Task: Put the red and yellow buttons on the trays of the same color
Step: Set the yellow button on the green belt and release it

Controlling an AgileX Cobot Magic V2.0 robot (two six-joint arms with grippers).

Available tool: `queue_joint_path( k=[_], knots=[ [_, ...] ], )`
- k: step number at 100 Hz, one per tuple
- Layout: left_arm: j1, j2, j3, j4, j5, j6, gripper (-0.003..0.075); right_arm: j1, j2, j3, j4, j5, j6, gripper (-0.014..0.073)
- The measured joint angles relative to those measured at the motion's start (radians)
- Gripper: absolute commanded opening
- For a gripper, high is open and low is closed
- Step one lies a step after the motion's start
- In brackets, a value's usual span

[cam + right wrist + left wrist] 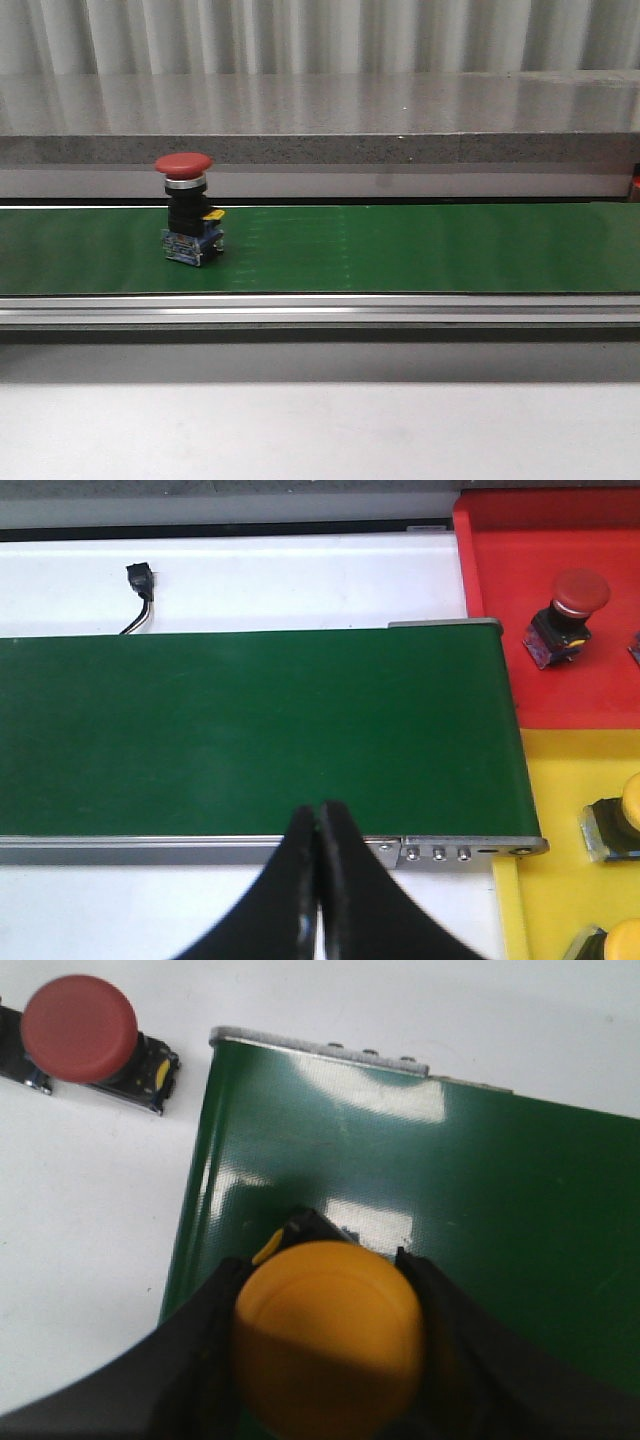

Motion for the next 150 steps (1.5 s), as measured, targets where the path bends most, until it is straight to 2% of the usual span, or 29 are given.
queue_joint_path(
  k=[4, 11, 18, 23, 30, 35, 40, 58, 100, 139, 150],
  knots=[
    [0.0, 0.005, 0.0, 0.0, 0.004, 0.0, 0.002, 0.0, 0.0, 0.0, 0.0, 0.0, 0.0, -0.0067],
    [0.0, 0.006, 0.0, -0.004, 0.006, 0.0, 0.0115, 0.0, 0.0, 0.0, 0.0, 0.0, 0.0, -0.0067],
    [0.0, 0.006, 0.0, -0.008, 0.01, 0.0, 0.0265, 0.0, 0.0, 0.0, 0.0, 0.0, 0.0, -0.0067],
    [0.0, 0.006, 0.0, -0.009, 0.012, 0.0, 0.0414, 0.0, 0.0, 0.0, 0.0, 0.0, 0.0, -0.0067],
    [0.0, 0.006, 0.0, -0.009, 0.015, 0.0, 0.0586, 0.0, 0.0, 0.0, 0.0, 0.0, 0.0, -0.0067],
    [0.0, 0.006, 0.0, -0.009, 0.02, 0.0, 0.0664, 0.0, 0.0, 0.0, 0.0, 0.0, 0.0, -0.0067],
    [-0.002, 0.006, 0.0, -0.009, 0.024, 0.007, 0.0698, 0.0, 0.0, 0.0, 0.0, 0.0, 0.0, -0.0067],
    [-0.037, -0.022, 0.0, -0.013, 0.03, 0.048, 0.0659, 0.0, 0.0, 0.0, 0.0, 0.0, 0.0, -0.0067],
    [-0.157, -0.265, 0.025, -0.019, 0.004, 0.077, 0.0659, 0.0, 0.0, 0.0, 0.0, 0.0, 0.0, -0.0067],
    [-0.16, -0.666, 0.272, -0.033, -0.131, 0.077, 0.0655, 0.0, 0.0, 0.0, 0.0, 0.0, 0.0, -0.0067],
    [-0.16, -0.788, 0.367, -0.033, -0.164, 0.077, 0.0597, 0.0, 0.0, 0.0, 0.0, 0.0, 0.0, -0.0067]
  ],
)
